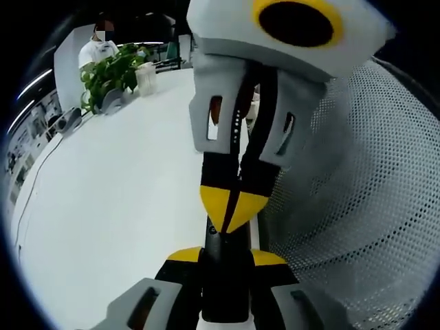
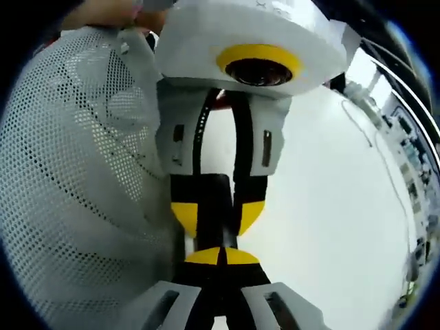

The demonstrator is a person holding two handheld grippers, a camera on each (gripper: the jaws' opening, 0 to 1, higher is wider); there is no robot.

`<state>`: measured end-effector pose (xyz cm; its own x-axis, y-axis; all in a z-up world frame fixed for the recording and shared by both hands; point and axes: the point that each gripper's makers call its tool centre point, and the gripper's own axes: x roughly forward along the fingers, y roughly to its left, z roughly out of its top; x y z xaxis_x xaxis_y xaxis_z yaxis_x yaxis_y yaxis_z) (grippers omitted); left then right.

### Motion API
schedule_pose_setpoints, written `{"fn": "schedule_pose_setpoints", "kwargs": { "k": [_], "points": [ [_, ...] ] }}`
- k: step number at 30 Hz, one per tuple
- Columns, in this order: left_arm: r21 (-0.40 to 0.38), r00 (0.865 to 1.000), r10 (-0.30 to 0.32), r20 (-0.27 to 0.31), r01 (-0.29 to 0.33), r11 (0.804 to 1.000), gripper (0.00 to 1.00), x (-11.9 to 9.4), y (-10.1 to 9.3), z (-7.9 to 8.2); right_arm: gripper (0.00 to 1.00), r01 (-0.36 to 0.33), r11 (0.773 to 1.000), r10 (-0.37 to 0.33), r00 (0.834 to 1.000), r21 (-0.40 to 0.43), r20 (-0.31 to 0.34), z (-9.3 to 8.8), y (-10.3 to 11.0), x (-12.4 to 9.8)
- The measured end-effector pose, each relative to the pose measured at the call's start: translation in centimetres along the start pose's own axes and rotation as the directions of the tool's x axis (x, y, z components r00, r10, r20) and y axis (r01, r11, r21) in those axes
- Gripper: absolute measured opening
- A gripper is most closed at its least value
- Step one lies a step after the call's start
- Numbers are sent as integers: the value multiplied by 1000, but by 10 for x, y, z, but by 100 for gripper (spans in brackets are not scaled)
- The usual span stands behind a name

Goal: Press the specified remote control buttons in sequence, fully releasing each button before pressing the next.

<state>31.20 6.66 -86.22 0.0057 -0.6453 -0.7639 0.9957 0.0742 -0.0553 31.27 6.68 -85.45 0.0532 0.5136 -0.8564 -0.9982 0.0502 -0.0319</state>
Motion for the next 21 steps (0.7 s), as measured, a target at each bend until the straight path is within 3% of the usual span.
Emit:
{"fn": "schedule_pose_setpoints", "kwargs": {
  "k": [3, 4, 5, 6, 9, 14, 18, 21],
  "points": [
    [-2, 1000, -1, -1, 1, 1000, 25, 0, 0, 0, 0, -18, 999, 18, 1000, 49, -2, 0, -2, -1],
    [-1, 1000, -1, -2, 1, 1000, 25, 0, 0, 0, 0, 3, 999, -2, 1000, 33, -13, -1, -4, -1],
    [0, 1000, -2, -2, 2, 1000, 25, 0, 0, 0, 0, 40, 997, -45, 997, -68, -61, -6, -13, -3],
    [0, 1000, -3, -2, 3, 1000, 25, 0, 0, 0, 0, 39, 998, -42, 997, -53, -62, -6, -13, -1],
    [-4, 1000, -5, 1, 5, 1000, 25, 0, 0, 0, 0, -43, 993, 46, 999, 109, -25, -1, -11, 2],
    [-15, 1000, -7, 8, 7, 1000, 25, 0, 0, 0, 0, -122, 957, 133, 991, 263, -24, -4, -11, 0],
    [-19, 1000, -10, 12, 10, 1000, 25, 0, 0, 0, 0, -138, 953, 163, 984, 270, -72, -4, -13, 2],
    [-25, 1000, -13, 15, 13, 1000, 25, 0, 0, 1, 0, -175, 930, 222, 968, 322, -118, -5, -12, 3]
  ]
}}
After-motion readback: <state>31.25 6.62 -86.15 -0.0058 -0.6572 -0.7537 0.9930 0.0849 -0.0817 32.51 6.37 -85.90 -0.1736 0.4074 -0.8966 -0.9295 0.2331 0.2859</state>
